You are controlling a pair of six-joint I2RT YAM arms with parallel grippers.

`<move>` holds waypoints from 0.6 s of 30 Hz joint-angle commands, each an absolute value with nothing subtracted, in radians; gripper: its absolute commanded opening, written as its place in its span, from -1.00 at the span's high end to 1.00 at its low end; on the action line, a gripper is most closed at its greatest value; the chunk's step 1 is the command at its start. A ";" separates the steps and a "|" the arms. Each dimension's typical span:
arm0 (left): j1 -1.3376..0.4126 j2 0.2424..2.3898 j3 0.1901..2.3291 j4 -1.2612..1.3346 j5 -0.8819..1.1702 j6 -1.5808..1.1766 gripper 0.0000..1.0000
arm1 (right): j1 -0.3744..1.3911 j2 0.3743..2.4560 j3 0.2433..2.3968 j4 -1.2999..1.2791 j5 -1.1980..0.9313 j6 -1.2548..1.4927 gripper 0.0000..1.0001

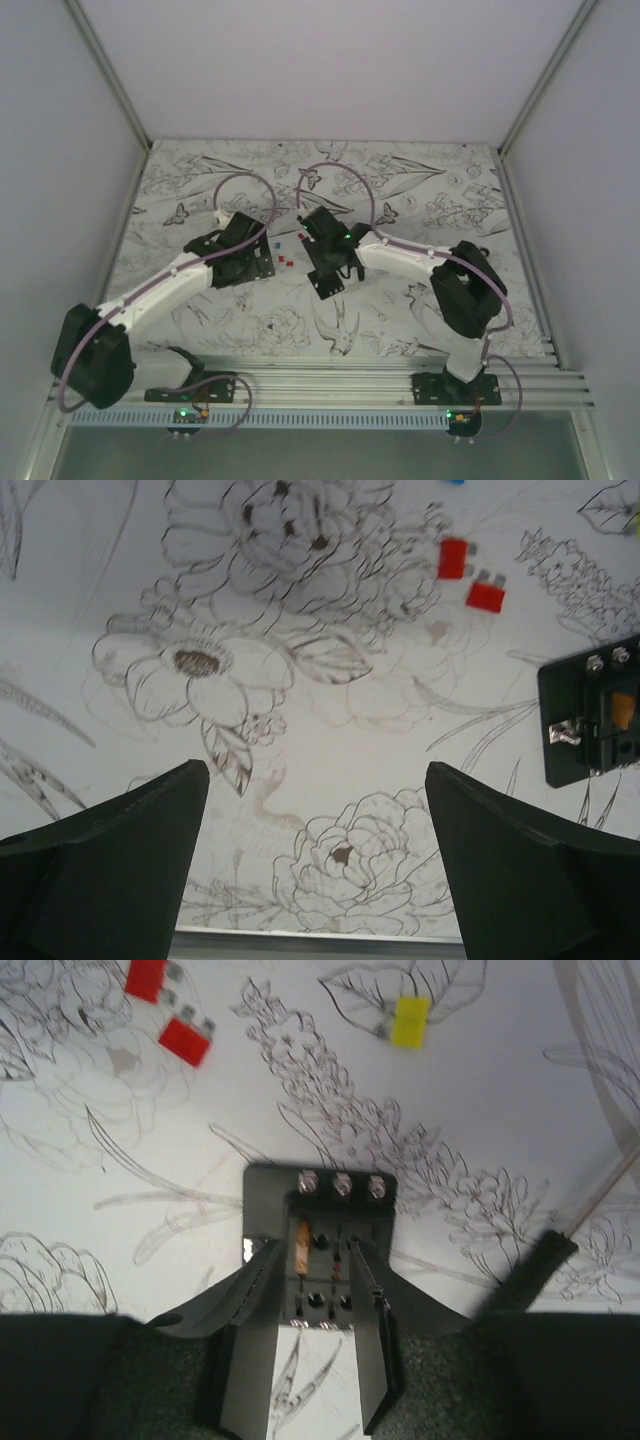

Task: Snap on the fuse box
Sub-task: Install the fuse at the fuse box base, then pick up the fuse from the center of the board.

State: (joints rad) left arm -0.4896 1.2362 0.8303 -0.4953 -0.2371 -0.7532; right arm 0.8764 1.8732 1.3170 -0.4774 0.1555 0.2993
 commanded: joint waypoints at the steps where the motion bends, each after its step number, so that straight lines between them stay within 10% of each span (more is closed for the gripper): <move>1: -0.481 1.378 0.937 -0.489 -0.221 -0.662 -0.85 | 0.812 1.719 1.189 -0.367 0.108 0.287 0.18; 9: -0.474 1.681 1.177 -0.406 -0.153 -0.436 -0.29 | 0.671 1.449 0.884 -0.197 0.071 0.294 -0.25; 18: -0.434 1.935 1.402 -0.363 -0.039 -0.302 -0.22 | 0.618 1.288 0.712 -0.052 0.071 0.288 -0.73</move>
State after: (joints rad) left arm -0.4595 1.8538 1.3243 -0.3698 -0.1036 -0.3912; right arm 0.6308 1.3140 0.7105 -0.1520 0.0765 0.2989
